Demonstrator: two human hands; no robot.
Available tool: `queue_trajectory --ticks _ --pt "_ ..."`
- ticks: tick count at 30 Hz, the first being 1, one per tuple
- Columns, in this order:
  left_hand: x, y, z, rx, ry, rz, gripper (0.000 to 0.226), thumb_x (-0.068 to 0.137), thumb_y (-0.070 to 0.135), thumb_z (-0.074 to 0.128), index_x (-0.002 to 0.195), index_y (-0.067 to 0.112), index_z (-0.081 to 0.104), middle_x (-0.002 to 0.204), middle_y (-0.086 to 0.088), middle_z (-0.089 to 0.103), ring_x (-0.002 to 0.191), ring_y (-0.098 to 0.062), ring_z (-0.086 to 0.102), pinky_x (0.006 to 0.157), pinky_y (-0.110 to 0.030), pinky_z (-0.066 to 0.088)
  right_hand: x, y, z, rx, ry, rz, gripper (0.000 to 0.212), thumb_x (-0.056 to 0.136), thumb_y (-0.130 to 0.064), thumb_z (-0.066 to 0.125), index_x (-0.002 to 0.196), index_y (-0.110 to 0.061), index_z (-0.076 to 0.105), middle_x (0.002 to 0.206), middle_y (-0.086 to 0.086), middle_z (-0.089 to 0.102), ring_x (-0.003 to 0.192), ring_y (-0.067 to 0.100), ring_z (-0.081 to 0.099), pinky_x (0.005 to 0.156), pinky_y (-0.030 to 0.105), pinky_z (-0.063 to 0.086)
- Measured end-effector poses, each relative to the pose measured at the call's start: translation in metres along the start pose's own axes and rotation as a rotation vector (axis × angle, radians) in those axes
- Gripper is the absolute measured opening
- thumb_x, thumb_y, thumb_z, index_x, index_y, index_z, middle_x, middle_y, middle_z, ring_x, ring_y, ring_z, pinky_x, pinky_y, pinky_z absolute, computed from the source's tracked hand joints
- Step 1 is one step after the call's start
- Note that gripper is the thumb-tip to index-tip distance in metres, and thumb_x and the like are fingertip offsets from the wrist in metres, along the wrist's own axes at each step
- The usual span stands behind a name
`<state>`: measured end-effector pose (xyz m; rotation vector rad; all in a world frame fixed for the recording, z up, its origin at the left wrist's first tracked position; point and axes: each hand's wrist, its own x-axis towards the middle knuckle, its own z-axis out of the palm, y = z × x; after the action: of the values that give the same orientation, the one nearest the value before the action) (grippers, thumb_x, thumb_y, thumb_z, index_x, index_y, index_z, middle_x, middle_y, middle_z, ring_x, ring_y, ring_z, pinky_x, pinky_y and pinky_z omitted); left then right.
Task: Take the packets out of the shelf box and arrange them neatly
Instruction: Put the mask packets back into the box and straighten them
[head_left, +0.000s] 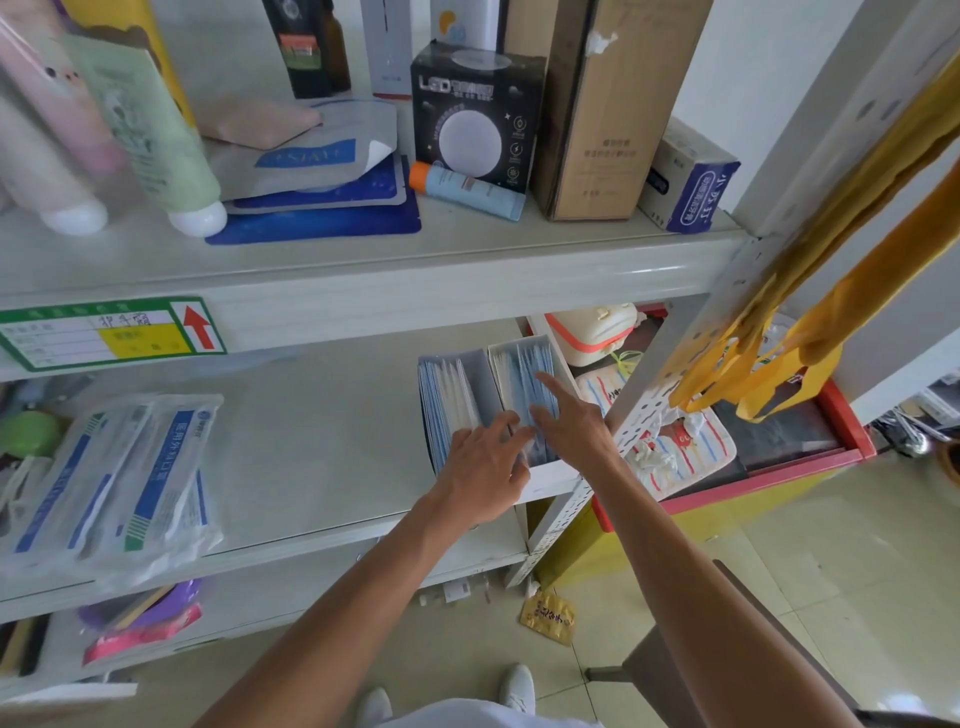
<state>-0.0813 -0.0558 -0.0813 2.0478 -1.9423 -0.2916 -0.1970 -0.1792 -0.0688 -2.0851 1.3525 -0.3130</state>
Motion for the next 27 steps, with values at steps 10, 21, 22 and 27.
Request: queue_trajectory --ticks 10,21,22,27 --pt "0.003 -0.007 -0.004 -0.107 -0.006 0.005 0.038 0.095 0.035 0.049 0.131 0.023 0.049 0.144 0.005 0.042 0.108 -0.015 0.063 0.099 -0.039 0.046 0.005 -0.003 0.009 -0.190 -0.024 0.054 0.047 0.094 -0.059 0.046 0.119 -0.021 0.058 0.105 0.004 0.067 0.083 0.020 0.065 0.075 0.037 0.056" --pt "-0.001 -0.018 -0.004 -0.134 0.009 0.007 0.033 0.092 0.033 0.049 0.121 0.019 0.051 0.127 0.005 0.052 0.087 -0.012 0.059 0.074 -0.026 0.048 0.005 0.003 0.005 -0.165 -0.027 0.041 0.050 0.094 -0.001 0.042 0.130 -0.031 0.059 0.113 0.004 0.068 0.074 0.016 0.063 0.051 0.014 0.043" --pt "0.000 -0.018 -0.004 -0.141 0.007 0.004 0.031 0.091 0.033 0.048 0.119 0.019 0.050 0.125 0.005 0.052 0.082 -0.010 0.055 0.069 -0.022 0.043 0.006 0.003 0.006 -0.183 -0.021 0.053 0.041 0.095 -0.007 0.044 0.124 -0.027 0.065 0.119 0.003 0.067 0.083 0.018 0.064 0.058 0.014 0.042" --pt "-0.001 -0.020 -0.001 -0.190 -0.011 -0.039 0.027 0.091 0.032 0.048 0.116 0.022 0.046 0.126 0.006 0.049 0.084 -0.012 0.055 0.067 -0.018 0.042 0.008 -0.001 0.005 -0.218 -0.095 0.112 0.036 0.092 -0.025 0.063 0.127 -0.024 0.055 0.099 0.003 0.064 0.069 0.017 0.055 0.053 0.023 0.043"
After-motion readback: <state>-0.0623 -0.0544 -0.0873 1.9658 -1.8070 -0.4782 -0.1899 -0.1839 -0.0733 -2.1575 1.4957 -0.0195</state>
